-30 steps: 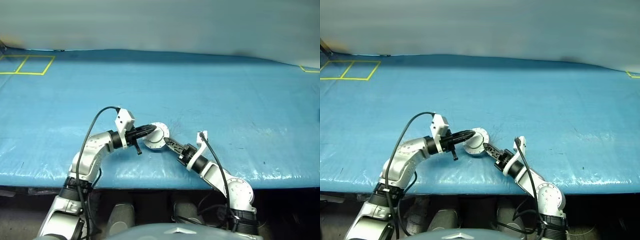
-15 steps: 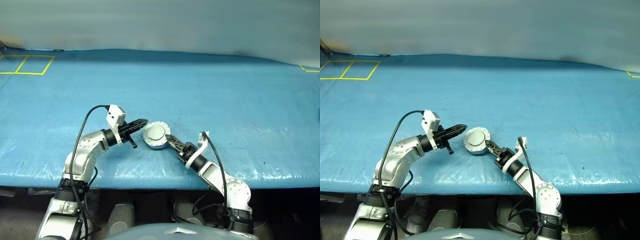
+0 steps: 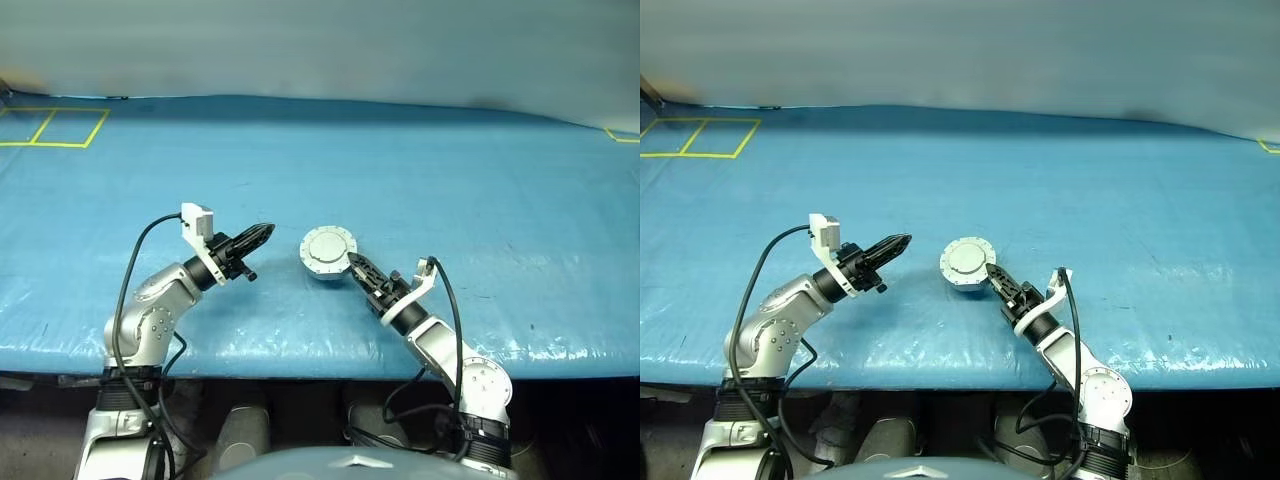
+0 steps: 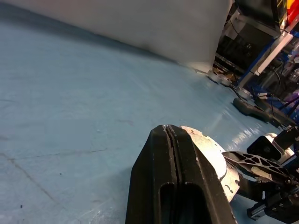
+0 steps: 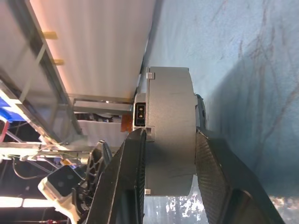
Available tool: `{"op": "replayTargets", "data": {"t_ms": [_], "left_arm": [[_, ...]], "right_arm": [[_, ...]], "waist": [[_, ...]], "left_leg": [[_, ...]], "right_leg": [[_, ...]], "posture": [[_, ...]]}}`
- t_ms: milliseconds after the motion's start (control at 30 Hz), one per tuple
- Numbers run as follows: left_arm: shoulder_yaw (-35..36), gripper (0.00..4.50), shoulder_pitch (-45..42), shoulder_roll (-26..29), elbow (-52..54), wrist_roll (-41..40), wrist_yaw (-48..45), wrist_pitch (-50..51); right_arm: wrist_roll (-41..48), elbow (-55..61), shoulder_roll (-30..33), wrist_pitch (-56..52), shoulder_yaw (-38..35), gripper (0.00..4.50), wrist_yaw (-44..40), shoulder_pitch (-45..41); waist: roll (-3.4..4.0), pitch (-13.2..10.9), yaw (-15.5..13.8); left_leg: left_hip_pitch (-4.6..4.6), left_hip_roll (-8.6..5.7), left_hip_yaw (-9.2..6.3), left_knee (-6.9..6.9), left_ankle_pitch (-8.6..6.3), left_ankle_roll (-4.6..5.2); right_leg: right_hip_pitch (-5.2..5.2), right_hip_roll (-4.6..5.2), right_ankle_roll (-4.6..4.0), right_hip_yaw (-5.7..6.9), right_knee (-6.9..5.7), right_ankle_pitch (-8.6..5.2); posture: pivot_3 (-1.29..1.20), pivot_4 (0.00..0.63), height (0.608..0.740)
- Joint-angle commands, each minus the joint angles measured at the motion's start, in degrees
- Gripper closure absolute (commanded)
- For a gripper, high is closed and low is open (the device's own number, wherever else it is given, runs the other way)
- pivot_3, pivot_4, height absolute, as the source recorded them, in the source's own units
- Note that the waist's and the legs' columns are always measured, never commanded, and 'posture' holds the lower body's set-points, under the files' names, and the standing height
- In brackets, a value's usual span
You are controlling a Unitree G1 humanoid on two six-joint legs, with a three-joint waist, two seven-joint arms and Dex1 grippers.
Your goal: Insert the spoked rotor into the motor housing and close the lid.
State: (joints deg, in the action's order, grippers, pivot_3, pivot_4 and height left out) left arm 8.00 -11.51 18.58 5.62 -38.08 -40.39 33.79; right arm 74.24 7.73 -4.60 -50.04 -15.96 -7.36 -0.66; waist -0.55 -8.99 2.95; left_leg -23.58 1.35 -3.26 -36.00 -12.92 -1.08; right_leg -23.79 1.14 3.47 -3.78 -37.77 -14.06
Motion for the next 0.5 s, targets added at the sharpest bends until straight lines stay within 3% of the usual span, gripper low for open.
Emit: {"op": "replayTargets", "data": {"t_ms": [33, 233, 467, 500], "left_arm": [[2.37, 4.32, 1.93, -1.33, 2.45, -5.86, 0.71, 3.78], [5.17, 2.59, 4.84, -3.95, 2.61, -13.81, 1.21, 7.82], [4.84, 0.19, 6.05, -6.26, 4.38, -16.18, 1.91, 7.03], [4.50, 0.02, 6.00, -6.48, 4.82, -16.52, 2.01, 7.24]], "right_arm": [[4.89, 5.91, -2.42, 0.86, 2.38, 3.30, -2.25, -2.08], [7.12, 8.11, -1.50, 1.13, 4.58, 3.30, -1.15, -3.51], [8.64, 10.36, 0.82, -0.29, 7.48, 3.30, -1.96, -4.18], [8.77, 10.48, 1.06, -0.42, 7.73, 3.30, -1.87, -4.15]], "waist": [[0.02, -0.01, 0.04], [0.02, -0.03, 0.06], [0.01, -0.03, -0.07], [0.01, -0.03, -0.08]], "left_leg": [[0.00, 0.00, 0.00, 0.00, 0.00, 0.00], [0.00, 0.00, -0.04, -0.05, 0.00, 0.00], [-0.01, -0.02, -0.05, -0.08, 0.00, -0.01], [-0.01, -0.02, -0.05, -0.08, 0.00, -0.01]], "right_leg": [[0.00, 0.00, 0.00, 0.00, 0.00, 0.00], [0.01, 0.00, -0.01, 0.04, -0.02, 0.00], [0.04, 0.01, -0.04, 0.05, -0.01, 0.03], [0.03, 0.02, -0.08, 0.05, -0.02, 0.05]], "posture": [[0.00, 0.150, 0.740], [0.00, 0.150, 0.740], [0.00, 0.150, 0.740], [0.00, 0.150, 0.740]]}}
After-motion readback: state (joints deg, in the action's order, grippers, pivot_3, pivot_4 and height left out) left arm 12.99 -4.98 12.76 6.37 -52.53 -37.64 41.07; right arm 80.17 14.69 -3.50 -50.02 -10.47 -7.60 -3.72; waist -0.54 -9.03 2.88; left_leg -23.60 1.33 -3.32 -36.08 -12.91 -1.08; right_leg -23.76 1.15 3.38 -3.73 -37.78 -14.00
